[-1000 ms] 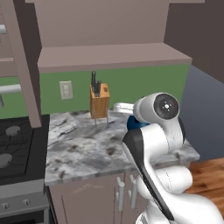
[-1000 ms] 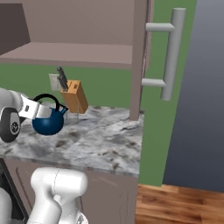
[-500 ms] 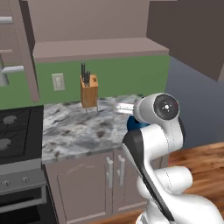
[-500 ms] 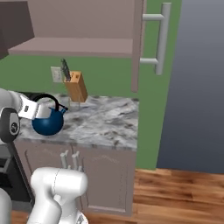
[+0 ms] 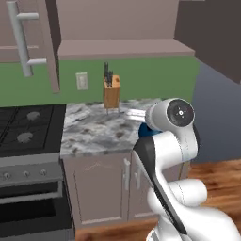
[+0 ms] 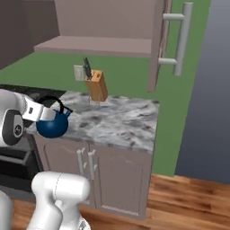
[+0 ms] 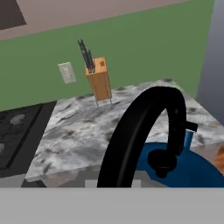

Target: Open the cabinet, pick the kettle from the cabinet, and place it in the sink.

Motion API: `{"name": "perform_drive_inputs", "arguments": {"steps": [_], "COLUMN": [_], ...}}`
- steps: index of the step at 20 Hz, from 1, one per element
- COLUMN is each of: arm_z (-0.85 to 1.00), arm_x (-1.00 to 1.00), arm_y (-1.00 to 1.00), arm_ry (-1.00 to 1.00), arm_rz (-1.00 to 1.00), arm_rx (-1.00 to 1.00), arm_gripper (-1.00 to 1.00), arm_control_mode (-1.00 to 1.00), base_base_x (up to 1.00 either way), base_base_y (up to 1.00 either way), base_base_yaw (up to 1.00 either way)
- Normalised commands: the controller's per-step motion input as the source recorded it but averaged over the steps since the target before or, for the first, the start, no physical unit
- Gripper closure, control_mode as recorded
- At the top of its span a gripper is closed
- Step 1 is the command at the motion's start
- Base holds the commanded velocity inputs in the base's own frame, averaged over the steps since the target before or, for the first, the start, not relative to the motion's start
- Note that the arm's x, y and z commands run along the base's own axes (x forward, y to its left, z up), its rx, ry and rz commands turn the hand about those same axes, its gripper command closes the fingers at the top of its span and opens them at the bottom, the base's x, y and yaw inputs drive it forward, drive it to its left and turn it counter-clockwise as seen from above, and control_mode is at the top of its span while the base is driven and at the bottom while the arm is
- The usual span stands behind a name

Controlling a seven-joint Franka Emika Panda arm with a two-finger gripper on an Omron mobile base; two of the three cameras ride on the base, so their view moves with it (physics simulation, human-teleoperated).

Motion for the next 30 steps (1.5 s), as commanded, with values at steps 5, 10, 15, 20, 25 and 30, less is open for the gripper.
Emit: {"name": "perform_drive_inputs", "arguments": {"steps": [5,10,15,20,25,30], "arm_z": [0.00,0.00,0.00,0.00,0.00,0.00], "arm_x": [0.00,0.00,0.00,0.00,0.00,0.00], "arm_y": [0.00,0.00,0.00,0.00,0.00,0.00], "arm_ry": [0.00,0.00,0.00,0.00,0.00,0.00], "arm_rz": [0.00,0.00,0.00,0.00,0.00,0.00], "arm_rx": [0.00,0.00,0.00,0.00,0.00,0.00], "arm_gripper": [1.00,1.00,1.00,1.00,1.00,1.00], "arm_control_mode": [1.00,1.00,1.00,1.00,1.00,1.00], "base_base_x": [-0.13,-0.07,-0.03,0.00,0.00,0.03], "base_base_y": [0.11,0.06,0.05,0.05,0.06,0.09], "base_base_yaw": [0.81,0.87,0.87,0.87,0.84,0.73]}}
